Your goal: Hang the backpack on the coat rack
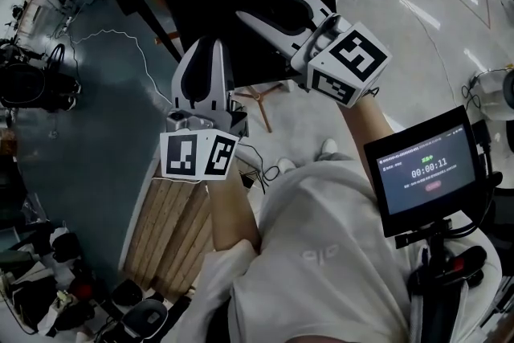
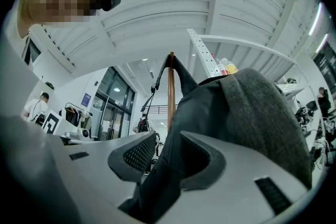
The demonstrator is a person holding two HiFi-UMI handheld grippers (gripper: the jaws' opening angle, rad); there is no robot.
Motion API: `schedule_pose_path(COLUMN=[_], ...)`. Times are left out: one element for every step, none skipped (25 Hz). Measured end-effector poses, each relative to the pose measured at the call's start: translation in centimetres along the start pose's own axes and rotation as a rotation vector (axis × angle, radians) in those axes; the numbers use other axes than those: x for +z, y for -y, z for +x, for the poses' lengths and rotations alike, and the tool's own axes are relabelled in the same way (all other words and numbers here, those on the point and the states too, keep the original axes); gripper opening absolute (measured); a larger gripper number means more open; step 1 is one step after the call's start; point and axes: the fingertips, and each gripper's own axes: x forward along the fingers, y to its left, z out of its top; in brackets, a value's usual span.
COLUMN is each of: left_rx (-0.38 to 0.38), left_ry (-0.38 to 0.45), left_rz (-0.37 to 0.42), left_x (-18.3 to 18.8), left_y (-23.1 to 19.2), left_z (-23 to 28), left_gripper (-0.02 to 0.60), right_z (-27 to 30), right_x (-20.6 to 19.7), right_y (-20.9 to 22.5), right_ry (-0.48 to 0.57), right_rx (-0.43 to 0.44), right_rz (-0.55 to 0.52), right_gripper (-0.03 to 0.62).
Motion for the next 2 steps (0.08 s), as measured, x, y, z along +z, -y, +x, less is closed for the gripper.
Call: schedule_pose_path(left_rx=[0.001,0.003], left_ry=[-0.001,-0.002], left_rz=[0.000,-0.001], left_x=[-0.06,-0.13], left_y=[-0.01,-0.03], left_z=[-0.01,-0.03], left_gripper=[0.067,0.067], right_z=[0.00,0.01], right_x=[-0.03,-0.06], right_y=[0.03,0.05], right_ry=[0.000,-0.001], right_rx=[0.001,0.002], right_rz=[0.002,0.005], right_gripper=[0.153,0.153])
